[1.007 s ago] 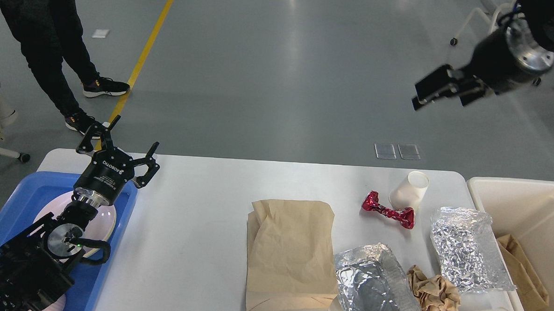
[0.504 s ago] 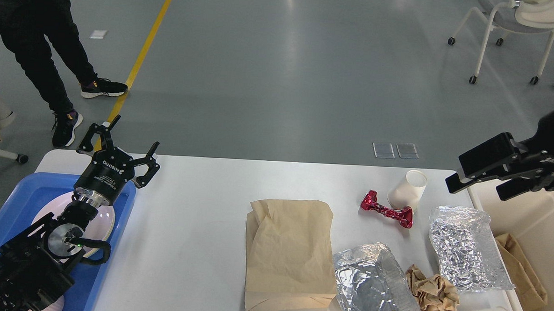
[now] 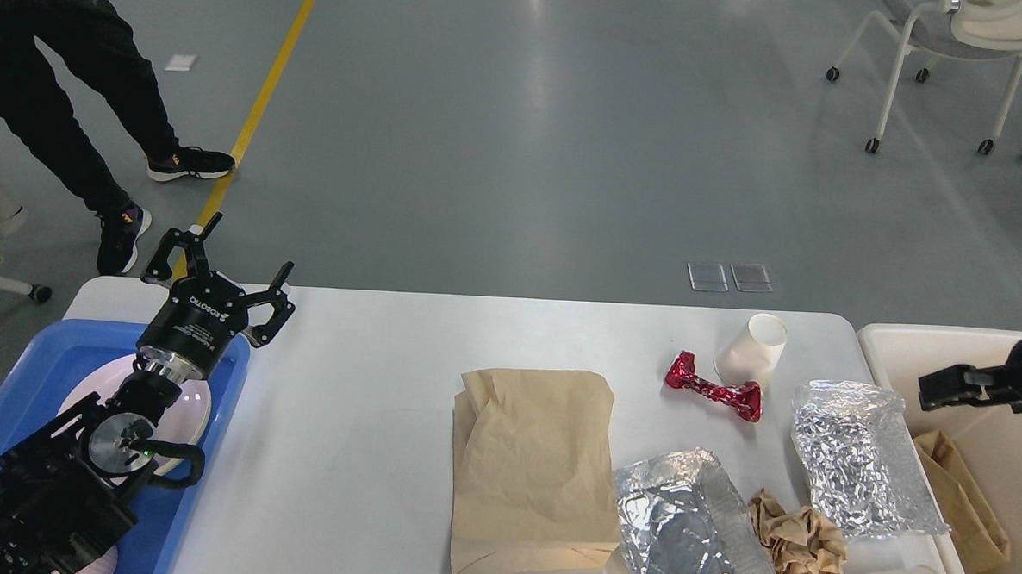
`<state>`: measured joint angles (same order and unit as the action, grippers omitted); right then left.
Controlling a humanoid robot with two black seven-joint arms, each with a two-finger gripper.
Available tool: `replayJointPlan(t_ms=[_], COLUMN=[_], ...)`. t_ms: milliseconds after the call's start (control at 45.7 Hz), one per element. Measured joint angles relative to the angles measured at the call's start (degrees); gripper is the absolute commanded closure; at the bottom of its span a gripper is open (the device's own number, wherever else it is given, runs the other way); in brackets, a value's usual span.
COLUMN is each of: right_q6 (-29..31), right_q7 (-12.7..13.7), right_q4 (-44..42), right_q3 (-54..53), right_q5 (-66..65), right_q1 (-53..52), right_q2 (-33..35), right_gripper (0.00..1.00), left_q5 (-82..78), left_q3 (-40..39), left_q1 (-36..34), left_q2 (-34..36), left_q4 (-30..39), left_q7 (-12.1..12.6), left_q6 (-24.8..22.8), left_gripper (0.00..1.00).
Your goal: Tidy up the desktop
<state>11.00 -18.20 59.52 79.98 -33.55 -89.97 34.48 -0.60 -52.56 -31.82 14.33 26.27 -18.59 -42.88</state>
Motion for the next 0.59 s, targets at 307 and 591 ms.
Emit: replayJointPlan(t_ms=[307,591], right_q6=[-6.7,-6.6], right_q7=[0.1,0.4], right_q4=[-16.3,-16.9], right_q3=[-17.7,-19.4], right_q5=[1.7,1.7], right_q1=[25.0,25.7], right_q2=[-2.8,-3.2], right_gripper=[0.0,0.0], left_q5=[0.0,0.0], left_q3=[0.0,0.0], left_q1=[0.0,0.0], left_q2=[0.0,0.0], left_q4=[0.0,0.0], left_q7=[0.0,0.0], left_q6=[0.0,0.0], left_gripper=[0.0,0.0])
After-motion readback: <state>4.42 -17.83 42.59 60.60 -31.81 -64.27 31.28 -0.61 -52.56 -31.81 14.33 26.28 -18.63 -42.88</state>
